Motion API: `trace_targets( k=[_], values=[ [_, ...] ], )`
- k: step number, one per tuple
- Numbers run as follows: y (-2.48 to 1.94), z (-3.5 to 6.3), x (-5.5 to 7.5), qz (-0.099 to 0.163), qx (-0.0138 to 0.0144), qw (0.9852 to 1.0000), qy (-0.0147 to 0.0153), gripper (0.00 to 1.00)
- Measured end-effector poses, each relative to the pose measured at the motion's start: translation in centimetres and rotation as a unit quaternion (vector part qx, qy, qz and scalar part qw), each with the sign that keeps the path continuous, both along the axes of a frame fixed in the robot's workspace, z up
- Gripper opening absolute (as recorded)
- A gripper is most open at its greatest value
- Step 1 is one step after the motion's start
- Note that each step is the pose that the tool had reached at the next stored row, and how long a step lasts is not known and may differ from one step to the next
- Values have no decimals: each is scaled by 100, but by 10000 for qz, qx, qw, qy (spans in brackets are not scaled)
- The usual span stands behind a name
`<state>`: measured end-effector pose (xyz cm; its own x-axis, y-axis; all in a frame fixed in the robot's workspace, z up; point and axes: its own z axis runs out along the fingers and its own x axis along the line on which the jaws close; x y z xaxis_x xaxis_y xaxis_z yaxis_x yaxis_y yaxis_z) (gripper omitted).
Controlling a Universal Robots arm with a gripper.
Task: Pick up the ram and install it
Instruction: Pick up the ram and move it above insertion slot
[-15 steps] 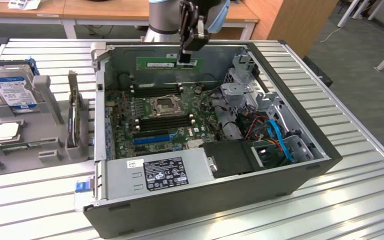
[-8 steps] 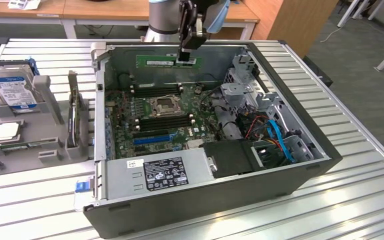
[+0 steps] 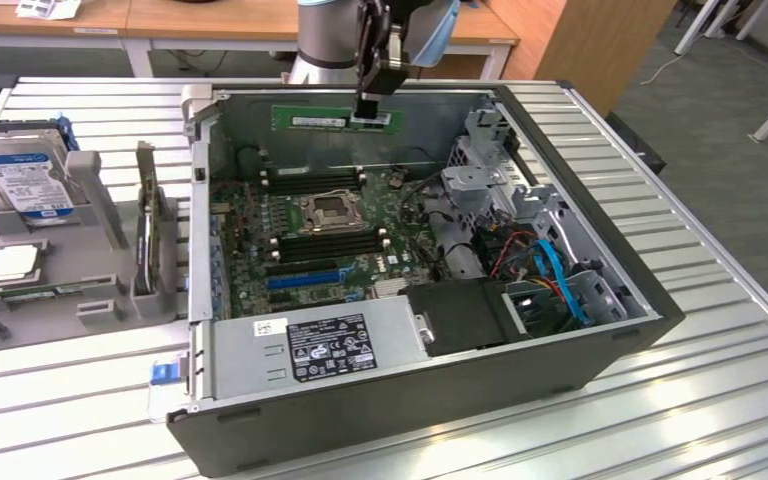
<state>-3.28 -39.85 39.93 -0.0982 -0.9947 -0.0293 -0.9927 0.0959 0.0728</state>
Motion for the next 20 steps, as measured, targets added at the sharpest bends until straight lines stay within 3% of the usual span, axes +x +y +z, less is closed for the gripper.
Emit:
trace_targets(
  k=[8, 20],
  values=[
    [55, -6, 0, -67, 0, 10000, 0, 12],
    [57, -8, 1, 17, 0, 10000, 0, 12]
  ],
)
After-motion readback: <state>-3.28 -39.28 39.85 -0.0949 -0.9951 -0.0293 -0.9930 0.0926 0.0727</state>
